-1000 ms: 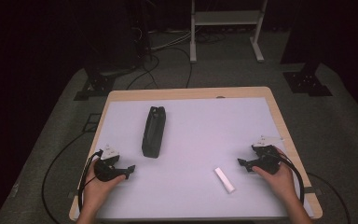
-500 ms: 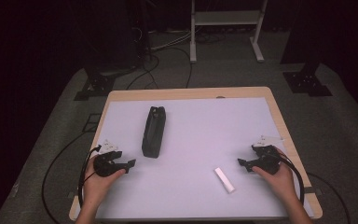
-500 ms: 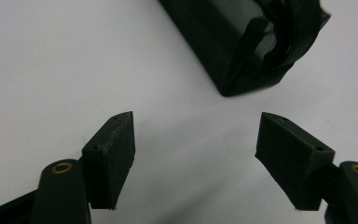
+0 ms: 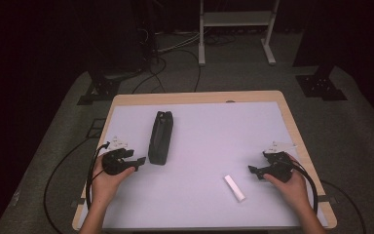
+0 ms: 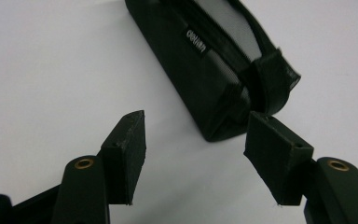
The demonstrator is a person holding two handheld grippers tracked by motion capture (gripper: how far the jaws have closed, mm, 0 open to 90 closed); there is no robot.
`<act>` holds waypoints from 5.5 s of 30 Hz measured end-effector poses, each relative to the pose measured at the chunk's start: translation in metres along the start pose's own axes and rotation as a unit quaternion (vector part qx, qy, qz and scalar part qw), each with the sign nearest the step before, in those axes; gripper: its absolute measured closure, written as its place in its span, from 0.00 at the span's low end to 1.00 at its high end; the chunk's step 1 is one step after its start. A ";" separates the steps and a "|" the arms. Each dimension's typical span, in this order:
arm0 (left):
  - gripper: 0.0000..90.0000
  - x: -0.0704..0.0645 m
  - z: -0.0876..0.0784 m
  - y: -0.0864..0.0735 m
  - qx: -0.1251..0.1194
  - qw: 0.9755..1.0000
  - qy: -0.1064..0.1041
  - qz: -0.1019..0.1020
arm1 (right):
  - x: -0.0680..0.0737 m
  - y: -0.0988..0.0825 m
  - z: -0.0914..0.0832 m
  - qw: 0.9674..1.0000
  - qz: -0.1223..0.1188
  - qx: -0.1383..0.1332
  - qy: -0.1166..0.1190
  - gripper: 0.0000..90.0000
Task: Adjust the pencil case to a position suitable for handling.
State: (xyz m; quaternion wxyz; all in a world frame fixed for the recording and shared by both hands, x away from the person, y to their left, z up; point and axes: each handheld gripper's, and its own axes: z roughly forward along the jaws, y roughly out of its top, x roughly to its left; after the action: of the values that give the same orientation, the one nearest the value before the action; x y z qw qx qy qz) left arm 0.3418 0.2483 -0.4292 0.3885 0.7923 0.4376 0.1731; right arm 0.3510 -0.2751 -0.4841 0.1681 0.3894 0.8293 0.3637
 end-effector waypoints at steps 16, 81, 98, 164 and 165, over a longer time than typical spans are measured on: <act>0.48 -0.006 0.008 0.035 -0.018 1.000 -0.010 0.013 | 0.000 0.000 0.000 1.000 0.001 0.000 0.000 0.13; 0.85 -0.015 0.084 0.079 0.007 0.998 -0.053 0.020 | 0.000 0.000 0.000 1.000 0.002 0.000 -0.001 0.13; 0.99 -0.018 0.074 0.080 0.001 0.996 -0.080 0.039 | 0.000 0.000 0.000 1.000 0.000 0.000 -0.001 0.13; 0.98 -0.109 0.062 0.067 0.071 0.943 -0.278 0.170 | 0.000 0.000 0.000 1.000 0.000 0.000 -0.001 0.13; 0.98 -0.110 0.062 0.066 0.072 0.942 -0.280 0.168 | 0.000 0.000 0.000 1.000 0.000 0.001 -0.001 0.13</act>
State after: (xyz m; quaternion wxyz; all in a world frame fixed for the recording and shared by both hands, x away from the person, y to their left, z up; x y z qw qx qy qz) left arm 0.3555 0.1075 -0.4109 0.4027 0.8966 0.1824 -0.0248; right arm 0.3510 -0.2751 -0.4842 0.1686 0.3893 0.8296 0.3630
